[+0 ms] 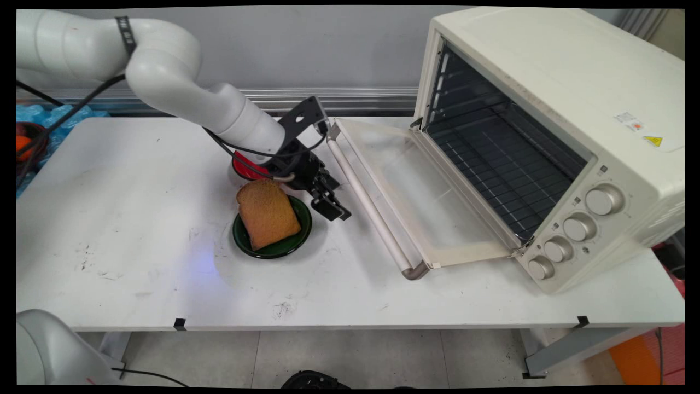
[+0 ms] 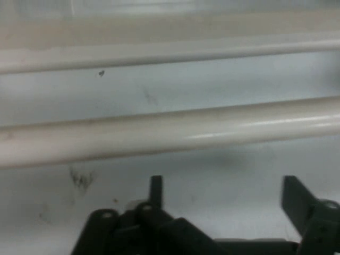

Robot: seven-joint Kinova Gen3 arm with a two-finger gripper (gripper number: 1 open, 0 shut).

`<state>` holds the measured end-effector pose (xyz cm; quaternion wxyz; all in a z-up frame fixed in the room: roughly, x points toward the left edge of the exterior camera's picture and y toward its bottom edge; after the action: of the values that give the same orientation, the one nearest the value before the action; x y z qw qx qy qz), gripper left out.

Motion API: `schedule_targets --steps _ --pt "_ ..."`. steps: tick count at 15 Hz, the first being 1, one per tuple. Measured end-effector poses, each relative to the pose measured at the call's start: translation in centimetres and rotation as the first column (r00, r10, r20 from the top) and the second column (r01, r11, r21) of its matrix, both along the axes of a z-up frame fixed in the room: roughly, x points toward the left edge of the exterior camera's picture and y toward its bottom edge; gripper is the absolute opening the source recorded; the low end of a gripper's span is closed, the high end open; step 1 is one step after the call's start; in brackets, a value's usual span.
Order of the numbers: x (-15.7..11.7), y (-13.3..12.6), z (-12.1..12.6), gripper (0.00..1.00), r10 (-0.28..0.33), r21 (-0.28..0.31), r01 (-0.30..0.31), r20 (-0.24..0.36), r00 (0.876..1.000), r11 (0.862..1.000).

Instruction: Close the oven

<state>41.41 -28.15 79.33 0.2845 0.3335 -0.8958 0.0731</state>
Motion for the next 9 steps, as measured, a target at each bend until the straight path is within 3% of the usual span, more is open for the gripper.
schedule_targets --steps 1,9 --pt "-0.2 -0.3 -0.4 0.00 0.000 -0.002 0.000 -0.001 1.000 1.000" --pt "-1.5 -2.1 -2.4 0.00 0.009 -0.016 -0.010 -0.011 1.000 1.000"
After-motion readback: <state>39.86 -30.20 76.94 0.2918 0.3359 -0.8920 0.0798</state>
